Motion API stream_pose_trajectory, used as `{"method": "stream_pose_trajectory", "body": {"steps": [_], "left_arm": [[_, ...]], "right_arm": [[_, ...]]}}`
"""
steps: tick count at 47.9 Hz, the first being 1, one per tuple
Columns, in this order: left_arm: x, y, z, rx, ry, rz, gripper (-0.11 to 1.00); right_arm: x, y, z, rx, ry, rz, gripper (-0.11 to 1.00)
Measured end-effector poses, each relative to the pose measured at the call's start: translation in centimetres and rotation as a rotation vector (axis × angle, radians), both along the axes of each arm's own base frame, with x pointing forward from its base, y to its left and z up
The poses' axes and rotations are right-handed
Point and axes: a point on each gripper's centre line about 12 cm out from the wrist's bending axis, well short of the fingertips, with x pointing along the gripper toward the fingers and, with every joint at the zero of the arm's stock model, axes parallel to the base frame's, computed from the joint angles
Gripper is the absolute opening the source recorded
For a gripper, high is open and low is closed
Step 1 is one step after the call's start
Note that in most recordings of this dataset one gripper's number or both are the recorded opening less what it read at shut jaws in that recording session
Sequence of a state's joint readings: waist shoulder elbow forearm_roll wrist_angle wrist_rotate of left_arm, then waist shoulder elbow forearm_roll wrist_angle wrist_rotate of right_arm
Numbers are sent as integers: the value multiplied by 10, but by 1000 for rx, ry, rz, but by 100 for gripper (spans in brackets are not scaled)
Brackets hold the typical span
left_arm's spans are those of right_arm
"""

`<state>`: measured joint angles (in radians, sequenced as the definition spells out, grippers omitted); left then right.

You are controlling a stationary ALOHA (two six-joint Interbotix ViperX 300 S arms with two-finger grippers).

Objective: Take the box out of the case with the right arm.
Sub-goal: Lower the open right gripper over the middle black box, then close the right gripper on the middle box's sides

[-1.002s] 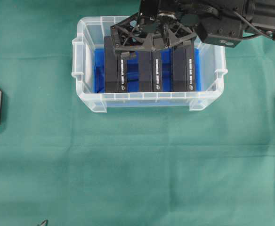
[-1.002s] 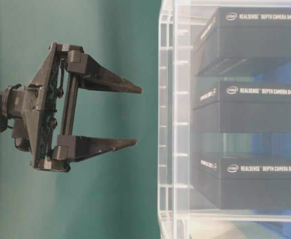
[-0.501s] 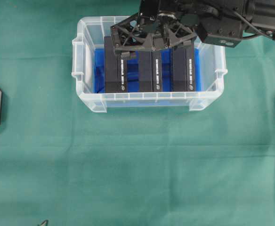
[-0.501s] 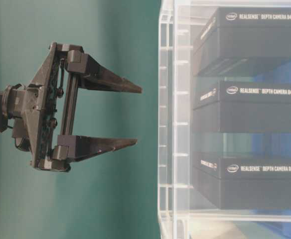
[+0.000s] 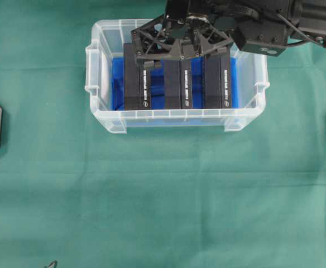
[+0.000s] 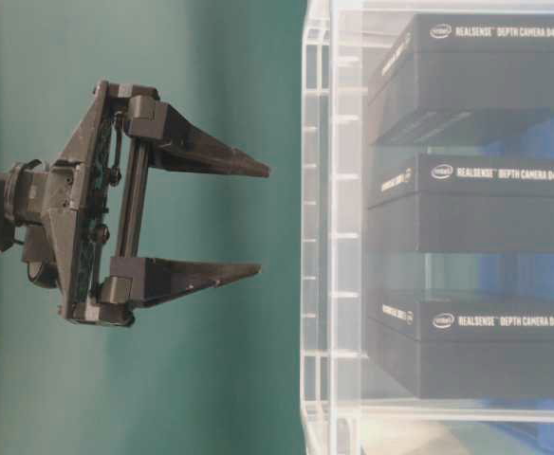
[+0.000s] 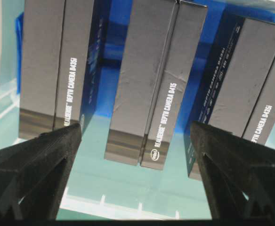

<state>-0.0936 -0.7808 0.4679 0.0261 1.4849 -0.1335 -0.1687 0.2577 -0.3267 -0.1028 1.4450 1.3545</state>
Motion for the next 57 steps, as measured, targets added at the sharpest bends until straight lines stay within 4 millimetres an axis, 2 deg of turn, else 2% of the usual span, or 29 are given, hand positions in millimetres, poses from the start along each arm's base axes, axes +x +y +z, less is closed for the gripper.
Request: {"method": "stream_pose_trajectory", "body": {"steps": [9,25,57], "left_arm": [[1,0,0,0,-2,1,2],[0,0,0,0,-2,0,2],[0,0,0,0,0,0,2]], "right_arm": [[-2,-1,-4,-1,12,-3,93],[0,-1,-22,-1,6,-2,93],[4,-9,-80,17,43,-16,93]]}}
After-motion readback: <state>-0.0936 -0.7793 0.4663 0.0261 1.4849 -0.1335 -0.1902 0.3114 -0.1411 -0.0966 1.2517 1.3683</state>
